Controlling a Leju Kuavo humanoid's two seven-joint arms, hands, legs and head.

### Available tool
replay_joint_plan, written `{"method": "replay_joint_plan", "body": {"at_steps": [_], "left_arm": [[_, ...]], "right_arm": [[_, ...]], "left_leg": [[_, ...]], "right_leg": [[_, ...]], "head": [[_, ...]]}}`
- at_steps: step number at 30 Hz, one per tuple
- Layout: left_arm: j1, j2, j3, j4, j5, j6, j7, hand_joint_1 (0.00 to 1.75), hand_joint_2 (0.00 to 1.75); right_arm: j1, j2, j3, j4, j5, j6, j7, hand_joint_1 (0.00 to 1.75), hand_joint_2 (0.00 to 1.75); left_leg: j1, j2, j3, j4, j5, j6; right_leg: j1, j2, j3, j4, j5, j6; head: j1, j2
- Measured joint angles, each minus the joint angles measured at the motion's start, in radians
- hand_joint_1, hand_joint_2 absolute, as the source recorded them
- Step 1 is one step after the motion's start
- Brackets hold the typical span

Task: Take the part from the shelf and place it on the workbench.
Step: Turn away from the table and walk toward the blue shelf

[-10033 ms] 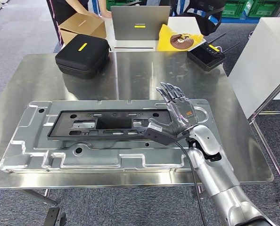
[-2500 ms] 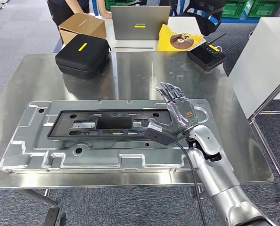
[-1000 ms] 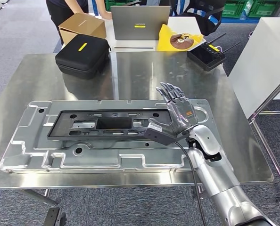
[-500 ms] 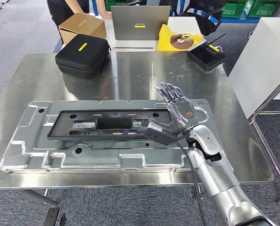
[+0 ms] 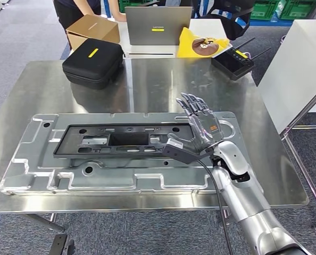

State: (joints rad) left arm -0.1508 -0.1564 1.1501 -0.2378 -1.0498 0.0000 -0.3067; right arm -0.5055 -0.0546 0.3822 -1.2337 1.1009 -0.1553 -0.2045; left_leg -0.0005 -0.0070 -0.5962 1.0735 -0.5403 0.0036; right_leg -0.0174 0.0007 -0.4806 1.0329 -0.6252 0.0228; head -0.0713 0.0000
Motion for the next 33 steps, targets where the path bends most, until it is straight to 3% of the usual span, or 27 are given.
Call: {"method": "replay_joint_plan", "body": {"at_steps": [33], "left_arm": [[0.000, 0.000, 0.000, 0.000, 0.000, 0.000, 0.000, 0.00, 0.00]], "right_arm": [[0.000, 0.000, 0.000, 0.000, 0.000, 0.000, 0.000, 0.00, 0.00]], "left_leg": [[0.000, 0.000, 0.000, 0.000, 0.000, 0.000]], "right_leg": [[0.000, 0.000, 0.000, 0.000, 0.000, 0.000]], "head": [[0.000, 0.000]]}}
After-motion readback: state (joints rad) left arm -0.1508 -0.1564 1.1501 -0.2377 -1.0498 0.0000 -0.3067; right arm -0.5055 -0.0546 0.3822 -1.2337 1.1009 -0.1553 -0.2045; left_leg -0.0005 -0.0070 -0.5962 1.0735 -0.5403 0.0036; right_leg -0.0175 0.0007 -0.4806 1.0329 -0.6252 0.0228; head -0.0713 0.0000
